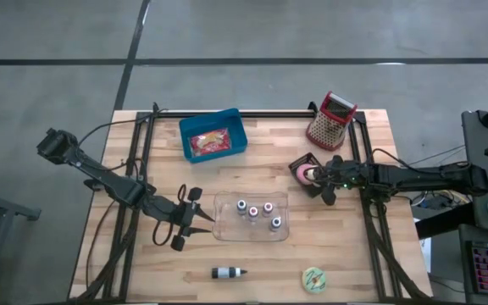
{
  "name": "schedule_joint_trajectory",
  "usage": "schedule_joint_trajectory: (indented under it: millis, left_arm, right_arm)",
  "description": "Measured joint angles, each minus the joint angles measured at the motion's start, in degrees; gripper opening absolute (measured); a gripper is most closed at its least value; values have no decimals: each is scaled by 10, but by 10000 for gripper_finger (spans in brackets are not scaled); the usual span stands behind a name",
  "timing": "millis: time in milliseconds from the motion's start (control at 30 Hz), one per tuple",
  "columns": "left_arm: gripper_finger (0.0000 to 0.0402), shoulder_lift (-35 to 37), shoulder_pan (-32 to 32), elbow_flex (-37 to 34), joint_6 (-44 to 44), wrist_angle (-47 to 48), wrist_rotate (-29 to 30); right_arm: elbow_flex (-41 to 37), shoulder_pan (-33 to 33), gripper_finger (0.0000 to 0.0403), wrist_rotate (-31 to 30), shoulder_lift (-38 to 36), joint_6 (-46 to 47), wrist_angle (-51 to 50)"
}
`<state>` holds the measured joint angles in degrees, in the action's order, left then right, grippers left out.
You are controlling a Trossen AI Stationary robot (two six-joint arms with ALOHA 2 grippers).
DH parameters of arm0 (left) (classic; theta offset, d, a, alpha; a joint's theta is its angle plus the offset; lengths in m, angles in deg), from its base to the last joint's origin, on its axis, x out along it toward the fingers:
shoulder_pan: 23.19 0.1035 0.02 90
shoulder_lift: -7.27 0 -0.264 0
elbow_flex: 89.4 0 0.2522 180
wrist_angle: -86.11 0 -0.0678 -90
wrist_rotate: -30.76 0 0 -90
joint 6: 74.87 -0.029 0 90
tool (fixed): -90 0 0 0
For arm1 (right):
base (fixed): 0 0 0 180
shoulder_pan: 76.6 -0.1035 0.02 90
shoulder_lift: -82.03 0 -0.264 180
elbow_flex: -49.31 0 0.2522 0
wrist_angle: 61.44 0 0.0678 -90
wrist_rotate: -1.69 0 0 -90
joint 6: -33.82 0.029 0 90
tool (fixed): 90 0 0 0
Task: Pick & Place Food Item
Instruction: Put the black donut into the black bin
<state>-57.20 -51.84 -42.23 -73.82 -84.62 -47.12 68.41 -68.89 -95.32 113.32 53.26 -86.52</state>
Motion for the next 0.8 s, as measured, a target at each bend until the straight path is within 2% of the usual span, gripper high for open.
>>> schedule_joint_trajectory:
  millis: [200, 567, 800]
  left_arm:
    - [156, 0, 0, 0, 0, 0, 0]
    - [156, 0, 0, 0, 0, 0, 0]
    - [156, 0, 0, 0, 0, 0, 0]
  right_arm:
    - [0, 0, 66, -5, 0, 1, 4]
    - [0, 0, 169, -7, 0, 5, 12]
    - [0, 0, 218, -21, 0, 4, 14]
